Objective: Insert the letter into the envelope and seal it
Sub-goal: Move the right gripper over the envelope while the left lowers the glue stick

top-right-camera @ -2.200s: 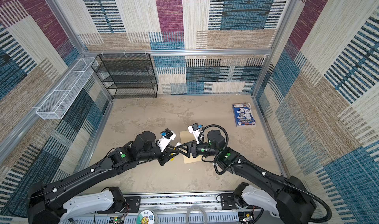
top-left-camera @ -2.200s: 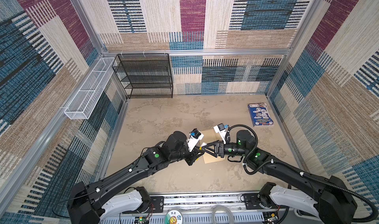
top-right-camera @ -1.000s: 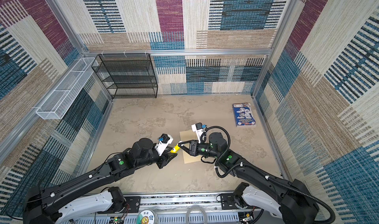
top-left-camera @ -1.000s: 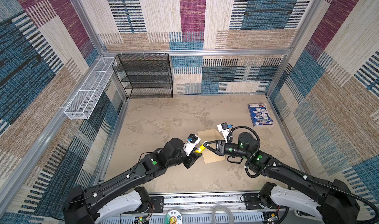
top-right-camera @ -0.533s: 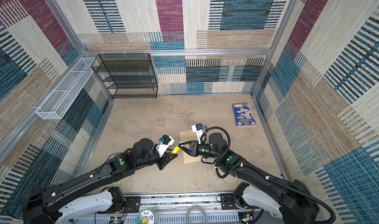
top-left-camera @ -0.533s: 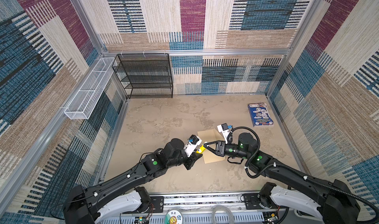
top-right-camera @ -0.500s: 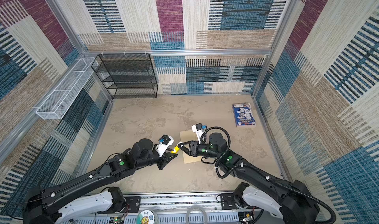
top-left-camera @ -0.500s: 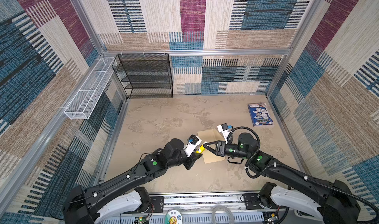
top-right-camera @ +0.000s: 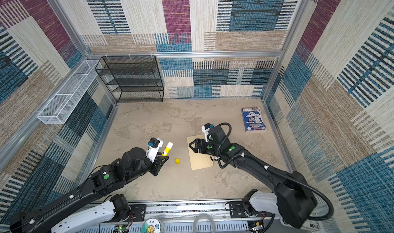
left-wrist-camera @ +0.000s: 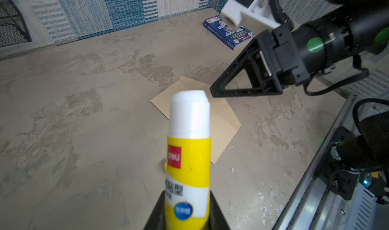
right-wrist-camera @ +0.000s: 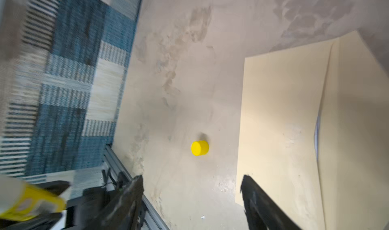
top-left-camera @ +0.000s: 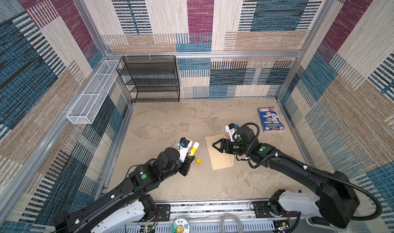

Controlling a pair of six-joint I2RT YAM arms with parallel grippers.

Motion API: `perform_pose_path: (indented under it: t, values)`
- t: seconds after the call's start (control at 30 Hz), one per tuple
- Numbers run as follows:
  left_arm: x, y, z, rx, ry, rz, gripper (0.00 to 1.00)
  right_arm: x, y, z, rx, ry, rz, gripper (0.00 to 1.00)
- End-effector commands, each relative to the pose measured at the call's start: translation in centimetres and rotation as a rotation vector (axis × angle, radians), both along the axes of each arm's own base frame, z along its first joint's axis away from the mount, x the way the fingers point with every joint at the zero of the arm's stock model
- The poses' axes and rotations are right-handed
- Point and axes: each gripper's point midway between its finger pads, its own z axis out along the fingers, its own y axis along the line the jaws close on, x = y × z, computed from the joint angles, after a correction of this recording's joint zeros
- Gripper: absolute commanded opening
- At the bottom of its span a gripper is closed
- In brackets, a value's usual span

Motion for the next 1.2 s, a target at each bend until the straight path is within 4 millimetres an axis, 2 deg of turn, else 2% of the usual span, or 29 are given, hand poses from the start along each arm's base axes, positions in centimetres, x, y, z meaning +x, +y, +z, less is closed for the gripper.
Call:
perform_pose_path:
  t: [0.0, 0.13, 0.33, 0.53, 0.63, 0.77, 0.87, 1.03, 1.17]
  values:
    - [-0.6, 3.3, -0.7, 0.014, 0.077, 0.152, 0.03, -0.2, 2.0, -2.5, -0.141, -0.012, 0.087, 0.74]
    - [-1.7, 5.5, 0.2, -0.026, 0.093, 0.211, 0.02, -0.3, 5.6, -5.6, -0.251, 0.006, 0.159, 0.69]
    - [-2.8, 7.2, 0.7, -0.071, 0.093, 0.24, 0.01, -0.2, 7.7, -9.0, -0.358, 0.036, 0.193, 0.62]
    - [-3.0, 7.6, 0.2, -0.075, 0.103, 0.257, 0.01, 0.4, 7.7, -8.5, -0.365, 0.017, 0.163, 0.63]
    - [-2.9, 7.4, -1.2, -0.066, 0.151, 0.289, 0.02, 0.6, 7.2, -8.3, -0.381, 0.007, 0.149, 0.67]
    - [-2.4, 7.4, -4.4, 0.001, 0.235, 0.358, 0.01, 1.2, 5.7, -7.3, -0.39, -0.014, 0.105, 0.72]
    - [-1.9, 6.6, -6.0, 0.027, 0.277, 0.377, 0.01, 1.8, 3.5, -6.5, -0.398, -0.025, 0.056, 0.75]
    - [-1.1, 4.8, -9.8, 0.084, 0.407, 0.382, 0.0, 3.0, -2.4, -4.6, -0.365, -0.036, -0.063, 0.78]
    - [-0.1, 4.6, -12.5, 0.133, 0.475, 0.426, 0.0, 3.6, -7.4, -3.0, -0.321, -0.057, -0.16, 0.81]
